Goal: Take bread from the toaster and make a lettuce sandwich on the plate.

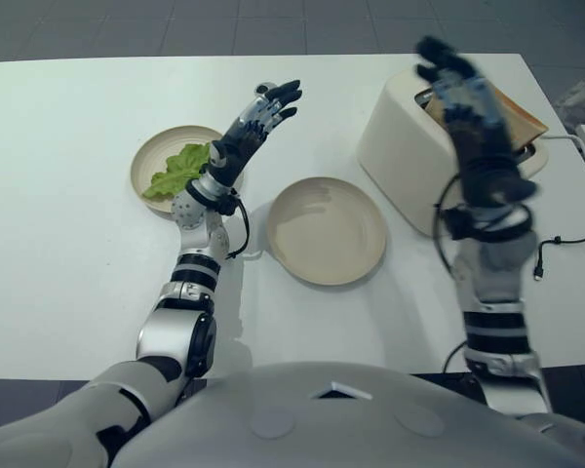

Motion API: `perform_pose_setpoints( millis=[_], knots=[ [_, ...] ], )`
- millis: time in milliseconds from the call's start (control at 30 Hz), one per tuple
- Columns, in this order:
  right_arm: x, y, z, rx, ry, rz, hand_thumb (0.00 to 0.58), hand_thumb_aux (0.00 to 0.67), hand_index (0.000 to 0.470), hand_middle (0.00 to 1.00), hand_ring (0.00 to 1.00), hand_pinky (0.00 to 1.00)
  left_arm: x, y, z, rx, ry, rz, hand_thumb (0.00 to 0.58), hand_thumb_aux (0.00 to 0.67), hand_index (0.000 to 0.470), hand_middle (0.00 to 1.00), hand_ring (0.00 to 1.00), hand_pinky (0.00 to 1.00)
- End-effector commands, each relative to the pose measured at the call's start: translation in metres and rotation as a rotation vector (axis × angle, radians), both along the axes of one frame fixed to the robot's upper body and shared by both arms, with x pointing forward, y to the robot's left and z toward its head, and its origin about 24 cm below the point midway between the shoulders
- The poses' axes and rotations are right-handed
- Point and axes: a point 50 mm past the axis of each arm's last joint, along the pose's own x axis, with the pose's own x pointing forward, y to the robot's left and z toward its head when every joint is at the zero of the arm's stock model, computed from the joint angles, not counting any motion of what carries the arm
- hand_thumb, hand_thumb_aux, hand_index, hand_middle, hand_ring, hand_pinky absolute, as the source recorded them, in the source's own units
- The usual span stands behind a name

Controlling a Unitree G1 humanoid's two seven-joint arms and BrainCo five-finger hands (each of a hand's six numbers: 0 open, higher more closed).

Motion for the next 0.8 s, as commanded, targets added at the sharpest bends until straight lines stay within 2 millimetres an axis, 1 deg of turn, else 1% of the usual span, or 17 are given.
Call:
perform_pose_setpoints(
  millis=[33, 133, 233, 333, 400, 500, 533, 600, 633, 667, 700, 733, 800],
  knots=[
    [-0.007, -0.03, 0.013, -0.122, -0.031, -0.204, 0.0, 0.0, 0.0, 0.0, 0.0, 0.0, -0.002, -0.002, 0.001, 0.001, -0.008, -0.025, 0.0, 0.0, 0.0, 0.0, 0.0, 0.0],
    [0.004, -0.06, 0.01, -0.242, 0.018, -0.453, 0.0, 0.0, 0.0, 0.0, 0.0, 0.0, -0.003, -0.003, 0.001, 0.006, -0.012, -0.036, 0.0, 0.0, 0.0, 0.0, 0.0, 0.0],
    [0.025, -0.096, -0.006, -0.323, 0.186, -0.69, 0.0, 0.0, 0.0, 0.0, 0.0, 0.0, -0.004, -0.004, -0.001, 0.01, -0.007, -0.042, 0.0, 0.0, 0.0, 0.0, 0.0, 0.0],
    [0.04, -0.123, -0.03, -0.389, 0.353, -0.838, 0.0, 0.0, 0.0, 0.0, 0.0, 0.0, -0.005, -0.005, -0.003, 0.013, -0.003, -0.046, 0.0, 0.0, 0.0, 0.0, 0.0, 0.0],
    [0.043, -0.128, -0.039, -0.397, 0.401, -0.861, 0.0, 0.0, 0.0, 0.0, 0.0, 0.0, -0.006, -0.005, -0.004, 0.015, -0.002, -0.047, 0.0, 0.0, 0.0, 0.0, 0.0, 0.0],
    [0.048, -0.124, -0.048, -0.439, 0.426, -0.845, 0.0, 0.0, 0.0, 0.0, 0.0, 0.0, -0.007, -0.003, -0.004, 0.019, -0.002, -0.043, 0.0, 0.0, 0.0, 0.0, 0.0, 0.0],
    [0.049, -0.124, -0.051, -0.454, 0.436, -0.841, 0.018, 0.011, 0.007, 0.0, 0.0, 0.0, -0.007, -0.003, -0.004, 0.02, -0.003, -0.042, 0.0, 0.0, 0.0, 0.0, 0.0, 0.0],
    [0.048, -0.124, -0.056, -0.482, 0.459, -0.828, 0.168, 0.105, 0.074, 0.0, 0.0, 0.0, -0.008, -0.003, -0.006, 0.024, 0.0, -0.041, 0.0, 0.0, 0.0, 0.0, 0.0, 0.0],
    [0.048, -0.125, -0.059, -0.494, 0.469, -0.823, 0.34, 0.239, 0.168, 0.0, 0.0, 0.0, -0.009, -0.003, -0.006, 0.025, 0.001, -0.042, 0.0, 0.0, 0.0, 0.0, 0.0, 0.0],
    [0.047, -0.125, -0.06, -0.504, 0.474, -0.818, 0.489, 0.405, 0.284, 0.0, 0.0, 0.0, -0.009, -0.003, -0.006, 0.027, 0.001, -0.042, 0.0, 0.0, 0.0, 0.0, 0.0, 0.0],
    [0.047, -0.124, -0.06, -0.51, 0.472, -0.811, 0.553, 0.525, 0.369, 0.0, 0.0, 0.0, -0.009, -0.004, -0.006, 0.028, 0.001, -0.042, 0.0, 0.0, 0.0, 0.0, 0.0, 0.0],
    [0.046, -0.122, -0.059, -0.512, 0.465, -0.797, 0.58, 0.67, 0.47, 0.0, 0.0, 0.0, -0.009, -0.003, -0.006, 0.028, 0.0, -0.041, 0.0, 0.0, 0.0, 0.0, 0.0, 0.0],
    [0.045, -0.116, -0.052, -0.476, 0.428, -0.757, 0.58, 0.67, 0.47, 0.0, 0.0, 0.0, -0.009, -0.003, -0.006, 0.029, -0.001, -0.04, 0.0, 0.0, 0.0, 0.0, 0.0, 0.0]
  ],
)
